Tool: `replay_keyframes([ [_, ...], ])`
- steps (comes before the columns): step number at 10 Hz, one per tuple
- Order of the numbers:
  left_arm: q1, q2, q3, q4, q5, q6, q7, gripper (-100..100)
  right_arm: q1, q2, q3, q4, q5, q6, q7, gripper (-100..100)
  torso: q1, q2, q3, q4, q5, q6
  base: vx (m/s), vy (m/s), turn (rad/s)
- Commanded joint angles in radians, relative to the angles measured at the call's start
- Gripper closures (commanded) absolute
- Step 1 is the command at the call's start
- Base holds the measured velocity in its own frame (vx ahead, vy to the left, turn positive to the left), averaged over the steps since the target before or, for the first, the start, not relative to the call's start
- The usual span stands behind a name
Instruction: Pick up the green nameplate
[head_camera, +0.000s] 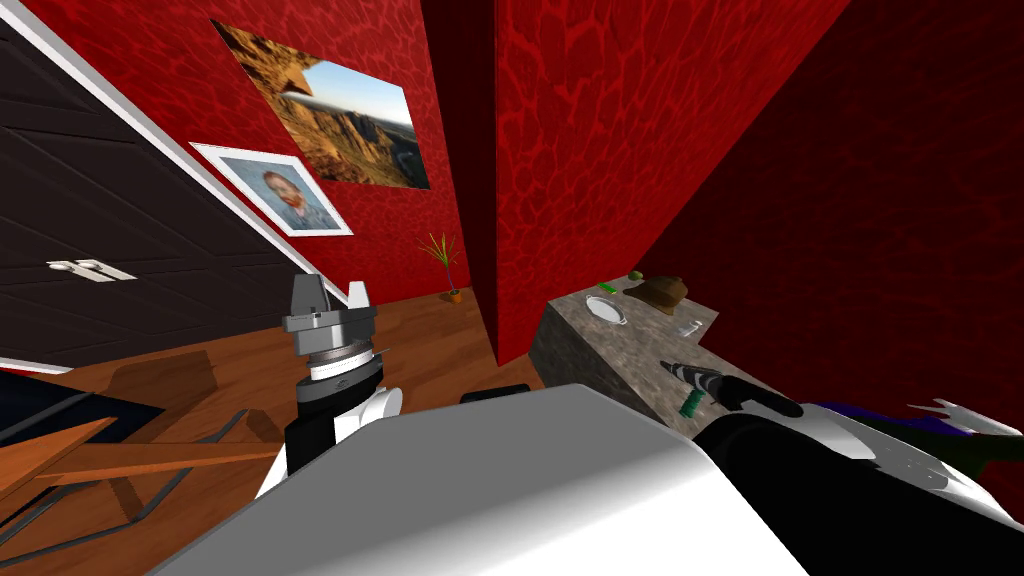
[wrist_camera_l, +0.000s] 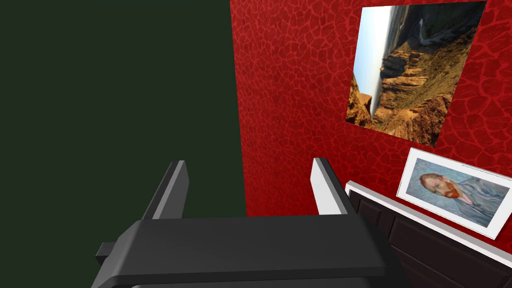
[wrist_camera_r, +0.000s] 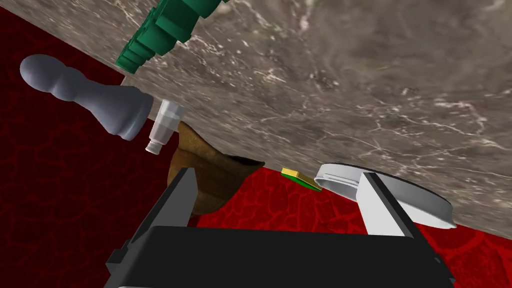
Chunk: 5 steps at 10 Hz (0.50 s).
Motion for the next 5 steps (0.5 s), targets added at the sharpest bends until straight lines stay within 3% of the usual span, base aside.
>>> replay_keyframes([
  [1,0.000,0.000,0.000,0.000,0.000,0.000,0.000,0,0.036,-0.039,-0.009,0.037,-0.014,0.022,0.030,-100,0.000,0.000,0.000,0.000,0.000,0.000,-0.029,0.019,0.088],
  [5,0.000,0.000,0.000,0.000,0.000,0.000,0.000,0,0.086,-0.084,-0.009,0.108,-0.027,0.059,0.077,-100,-0.001,0.002,0.001,0.000,0.000,0.000,-0.042,0.009,0.046],
])
